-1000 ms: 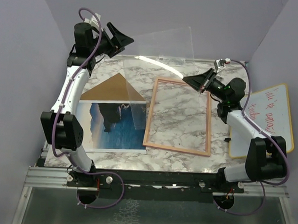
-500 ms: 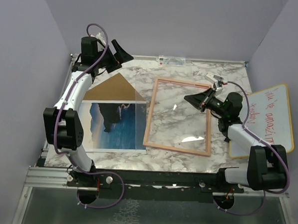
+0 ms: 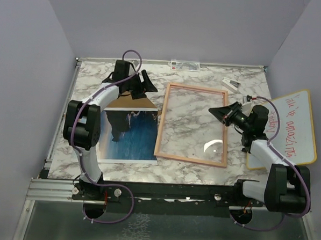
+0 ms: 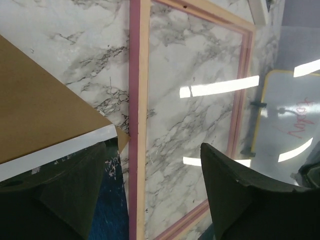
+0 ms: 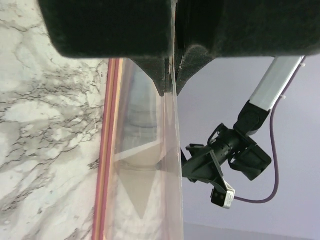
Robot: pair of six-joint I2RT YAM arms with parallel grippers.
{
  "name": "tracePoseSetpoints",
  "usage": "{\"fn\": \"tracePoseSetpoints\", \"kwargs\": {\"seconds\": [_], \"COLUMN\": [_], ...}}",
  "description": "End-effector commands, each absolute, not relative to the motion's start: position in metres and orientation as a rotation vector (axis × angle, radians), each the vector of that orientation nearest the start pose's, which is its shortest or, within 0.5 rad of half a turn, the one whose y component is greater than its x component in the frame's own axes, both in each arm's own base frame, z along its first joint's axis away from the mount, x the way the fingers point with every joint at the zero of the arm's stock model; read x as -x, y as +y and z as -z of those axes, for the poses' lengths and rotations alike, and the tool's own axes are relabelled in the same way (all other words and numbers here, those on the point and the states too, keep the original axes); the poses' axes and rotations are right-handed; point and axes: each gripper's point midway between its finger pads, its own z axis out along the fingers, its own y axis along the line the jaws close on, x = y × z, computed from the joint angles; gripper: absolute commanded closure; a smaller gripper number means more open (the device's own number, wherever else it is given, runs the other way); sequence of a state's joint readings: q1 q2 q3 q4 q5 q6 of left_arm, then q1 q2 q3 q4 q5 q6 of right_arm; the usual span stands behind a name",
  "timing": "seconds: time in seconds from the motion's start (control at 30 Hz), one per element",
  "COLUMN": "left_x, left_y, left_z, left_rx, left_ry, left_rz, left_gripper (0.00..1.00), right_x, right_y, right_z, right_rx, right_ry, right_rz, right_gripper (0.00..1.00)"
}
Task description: Put the photo into the frame
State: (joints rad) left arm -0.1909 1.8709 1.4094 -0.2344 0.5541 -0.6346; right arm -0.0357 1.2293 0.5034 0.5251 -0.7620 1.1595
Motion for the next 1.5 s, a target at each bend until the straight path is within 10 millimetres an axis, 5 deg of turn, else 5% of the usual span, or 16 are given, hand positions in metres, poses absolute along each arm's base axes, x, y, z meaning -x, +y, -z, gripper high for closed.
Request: {"fn": "tracePoseSetpoints", "kwargs": {"seconds": [0.0, 0.5, 0.77, 1.47], "left_x": [-0.452, -0.443, -0.441, -0.438], "left_y": [-0.220, -0.252, -0.257, -0.260], "left_z": [-0.130, -0.066, -0.054, -0.033], "left_rx": [0.121, 0.038, 0.032, 0.030], "left_ry": [2.379, 2.504, 2.534, 2.594], "left_rz": [1.016, 1.011, 1.000, 0.948], "left_gripper": [0.25, 0.38, 0.48, 0.57], "right_x": [-0.329, -0.339, -0.341, -0.343], "right_y": [0.122, 0.117, 0.119, 0.121], "right_z": [-0.183, -0.177, -0.180, -0.185], "right_rx": [-0.569, -0.508, -0.448, -0.364], "right_ry": [1.900, 1.905, 1.887, 1.861], "right_rz": [-1.355, -1.363, -1.382, -1.375], "right_gripper": [0.99, 0.99, 0.99, 0.99]}}
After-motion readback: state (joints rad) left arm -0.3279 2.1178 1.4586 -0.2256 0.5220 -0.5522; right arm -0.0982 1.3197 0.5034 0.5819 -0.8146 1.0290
